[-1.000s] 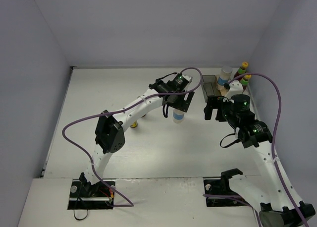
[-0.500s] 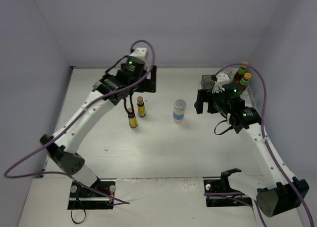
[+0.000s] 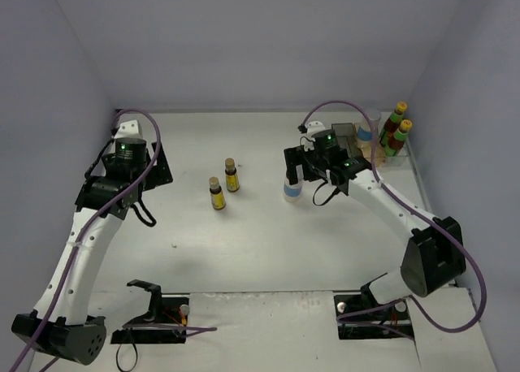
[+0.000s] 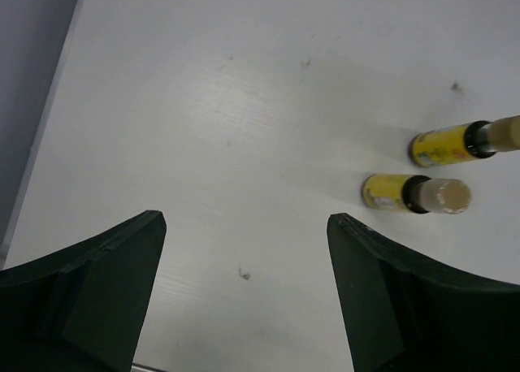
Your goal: Organize the condiment bottles
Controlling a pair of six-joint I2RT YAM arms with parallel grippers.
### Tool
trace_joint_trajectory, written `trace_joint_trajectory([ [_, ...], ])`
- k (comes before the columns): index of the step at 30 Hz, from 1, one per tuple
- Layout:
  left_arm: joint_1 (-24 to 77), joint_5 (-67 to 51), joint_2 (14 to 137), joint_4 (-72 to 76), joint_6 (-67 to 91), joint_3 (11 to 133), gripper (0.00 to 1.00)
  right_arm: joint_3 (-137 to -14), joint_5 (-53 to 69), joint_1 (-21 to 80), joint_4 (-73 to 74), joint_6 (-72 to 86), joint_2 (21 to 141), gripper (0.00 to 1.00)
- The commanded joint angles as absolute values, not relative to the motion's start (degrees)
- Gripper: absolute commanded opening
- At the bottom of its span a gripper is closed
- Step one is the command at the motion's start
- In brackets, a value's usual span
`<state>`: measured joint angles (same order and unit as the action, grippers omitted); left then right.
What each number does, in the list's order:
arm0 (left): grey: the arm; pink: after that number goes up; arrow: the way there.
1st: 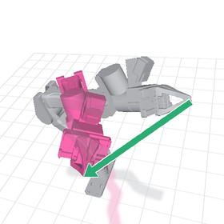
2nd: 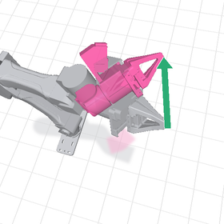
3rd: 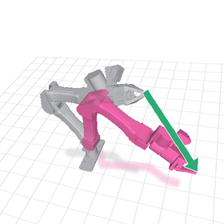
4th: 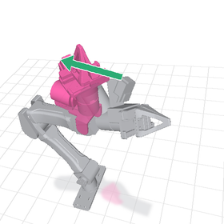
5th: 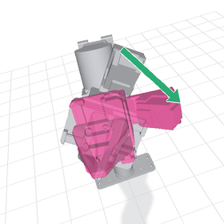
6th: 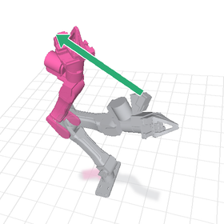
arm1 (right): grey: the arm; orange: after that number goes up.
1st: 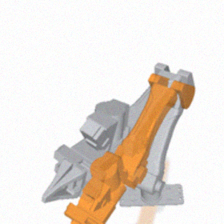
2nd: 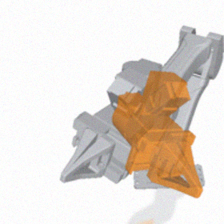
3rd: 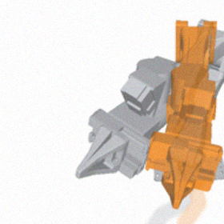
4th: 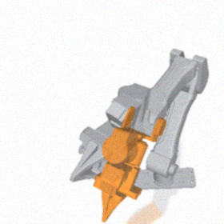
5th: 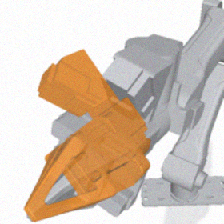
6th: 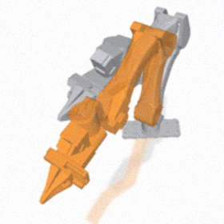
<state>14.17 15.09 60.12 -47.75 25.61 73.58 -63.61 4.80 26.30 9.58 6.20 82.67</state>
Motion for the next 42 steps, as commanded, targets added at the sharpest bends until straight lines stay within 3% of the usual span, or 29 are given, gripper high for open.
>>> trace_joint_trajectory([
  [1,11.34,13.71,56.17,-46.15,24.0,69.62,0.81,-67.5,2.11,26.63,4.22,7.21,84.63,1.0],
  [6,10.37,15.03,49.85,-44.12,24.08,61.97,0.81,-68.29,1.67,27.95,3.87,7.21,87.01,1.0],
  [12,10.37,15.12,46.23,-41.31,24.35,56.17,0.81,-67.5,1.84,28.48,4.22,7.29,88.42,0.88],
  [15,10.37,15.38,45.71,-39.2,24.08,54.15,0.81,-67.33,2.2,28.48,4.57,7.38,88.68,0.62],
  [16,10.46,15.38,45.44,-38.24,24.0,52.92,0.81,-67.32,1.94,28.48,4.57,7.47,88.33,0.43],
  [17,10.37,15.38,45.27,-37.62,23.91,52.21,0.81,-67.32,1.59,28.48,4.48,7.47,88.07,0.35],
  [18,10.46,15.47,44.65,-36.92,23.91,50.73,0.81,-67.93,0.54,28.3,4.48,7.38,87.72,0.21],
  [21,10.55,15.29,43.86,-34.9,23.91,48.7,0.81,-69.69,-1.75,26.81,5.1,6.16,85.96,0.07],
  [24,10.63,13.8,43.33,-33.23,23.55,46.68,0.81,-71.8,-1.5,21.46,4.05,4.84,83.06,0.0],
  [32,10.81,13.27,40.96,-33.75,24.08,44.29,0.81,-81.81,-0.79,5.39,3.87,1.15,82.35,0.0],
  [42,11.25,14.85,39.73,-39.02,22.41,49.83,0.81,-83.06,1.4,-6.76,-4.38,0.62,87.89,0.0],
])
